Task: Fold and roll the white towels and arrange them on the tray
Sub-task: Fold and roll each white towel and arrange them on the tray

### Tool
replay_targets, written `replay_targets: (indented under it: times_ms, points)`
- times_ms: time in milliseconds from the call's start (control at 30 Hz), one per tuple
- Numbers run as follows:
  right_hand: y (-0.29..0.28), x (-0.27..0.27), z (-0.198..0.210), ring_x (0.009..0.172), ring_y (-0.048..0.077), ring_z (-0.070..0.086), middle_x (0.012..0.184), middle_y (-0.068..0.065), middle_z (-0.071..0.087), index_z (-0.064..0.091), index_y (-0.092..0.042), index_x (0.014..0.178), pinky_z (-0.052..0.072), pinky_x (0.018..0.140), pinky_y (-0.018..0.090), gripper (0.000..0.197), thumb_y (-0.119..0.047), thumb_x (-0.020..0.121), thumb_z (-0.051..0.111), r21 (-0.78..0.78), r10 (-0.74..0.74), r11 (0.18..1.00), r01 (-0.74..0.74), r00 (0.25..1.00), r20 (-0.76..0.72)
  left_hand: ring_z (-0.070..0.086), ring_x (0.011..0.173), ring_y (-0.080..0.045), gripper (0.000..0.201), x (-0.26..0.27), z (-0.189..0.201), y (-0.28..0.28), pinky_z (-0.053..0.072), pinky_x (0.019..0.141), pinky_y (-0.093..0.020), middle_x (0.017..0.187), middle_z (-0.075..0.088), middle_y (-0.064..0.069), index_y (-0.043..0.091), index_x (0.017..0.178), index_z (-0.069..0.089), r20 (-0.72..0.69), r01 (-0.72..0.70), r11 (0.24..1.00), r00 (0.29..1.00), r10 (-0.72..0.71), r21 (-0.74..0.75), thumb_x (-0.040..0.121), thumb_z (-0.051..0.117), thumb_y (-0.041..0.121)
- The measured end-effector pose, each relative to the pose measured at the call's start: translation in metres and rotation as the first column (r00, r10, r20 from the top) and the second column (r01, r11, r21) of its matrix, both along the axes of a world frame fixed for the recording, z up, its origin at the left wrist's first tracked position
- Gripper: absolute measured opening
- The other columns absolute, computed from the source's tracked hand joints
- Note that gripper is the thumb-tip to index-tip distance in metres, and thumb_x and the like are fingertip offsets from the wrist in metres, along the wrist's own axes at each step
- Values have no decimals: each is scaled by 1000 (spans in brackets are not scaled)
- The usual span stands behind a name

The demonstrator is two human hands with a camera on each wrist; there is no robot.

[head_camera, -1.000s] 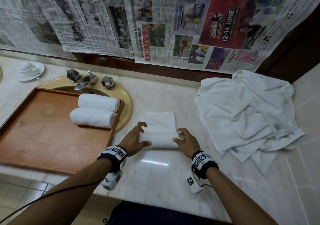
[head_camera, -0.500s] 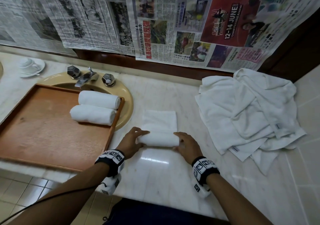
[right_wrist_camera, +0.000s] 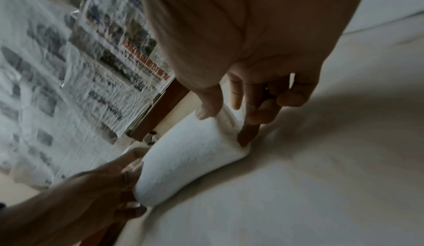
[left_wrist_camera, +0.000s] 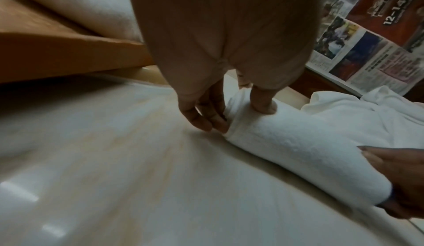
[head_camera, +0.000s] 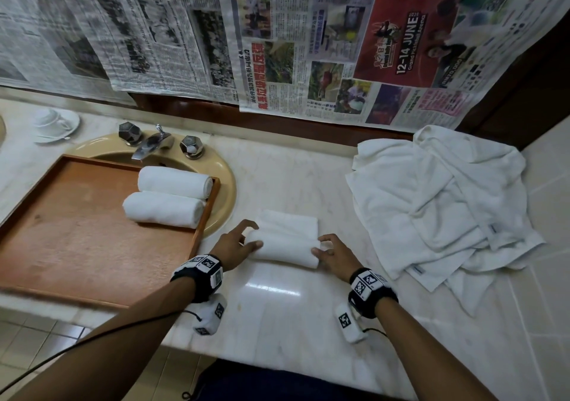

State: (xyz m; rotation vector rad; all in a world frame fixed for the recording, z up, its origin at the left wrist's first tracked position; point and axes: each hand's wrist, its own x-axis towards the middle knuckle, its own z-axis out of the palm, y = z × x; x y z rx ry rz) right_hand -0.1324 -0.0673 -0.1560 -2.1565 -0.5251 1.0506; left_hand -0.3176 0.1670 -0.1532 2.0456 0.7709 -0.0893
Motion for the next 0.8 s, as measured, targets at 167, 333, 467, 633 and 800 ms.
replay_targets:
  times_ms: [167, 333, 467, 633, 800]
  points:
    - [16, 5, -2, 109, 25, 58, 125, 2, 61, 50, -28, 112, 47, 94, 39, 35, -55, 91, 55, -101, -74, 992, 80, 995, 69, 60, 90, -27, 42, 16, 4, -5, 49, 85, -39, 105, 56, -12, 34, 126, 46, 35, -91, 985, 996, 87, 147, 90, 64, 46]
    - [18, 0, 1, 110, 25, 57, 125, 2, 63, 52, -26, 109, 44, 92, 36, 32, -54, 94, 49, -136, -93, 984, 112, 986, 137, 57, 109, -18, 41, 8, 2, -21, 48, 92, -39, 128, 57, 6, 34, 120, 65, 149, 70, 882, 976, -156, 466, 85, 64, 57]
    - [17, -9, 8, 111, 29, 57, 128, 5, 58, 46, -22, 126, 42, 83, 36, 45, -55, 95, 46, -172, -71, 976, 133, 943, 325, 56, 119, -30, 61, 3, -11, -24, 47, 96, -45, 141, 54, -2, 30, 137, 56, 8, 207, 822, 969, -249, 530, 80, 76, 43]
    - [21, -24, 8, 101, 25, 58, 122, 3, 57, 56, -19, 122, 51, 77, 38, 59, -44, 74, 78, -121, 232, 967, -226, 565, 792, 55, 117, -27, 55, 29, 5, -13, 44, 94, -41, 140, 52, 4, 27, 141, 48, -150, 321, 785, 947, -285, 531, 89, 61, 40]
    - [29, -10, 6, 94, 22, 64, 111, -1, 65, 66, -20, 113, 53, 74, 35, 67, -22, 52, 94, -84, 245, 955, -283, 603, 759, 34, 138, -21, 56, 71, 36, 1, 27, 112, -42, 150, 40, -2, 22, 143, 42, -409, 506, 739, 849, -334, 445, 91, 54, 40]
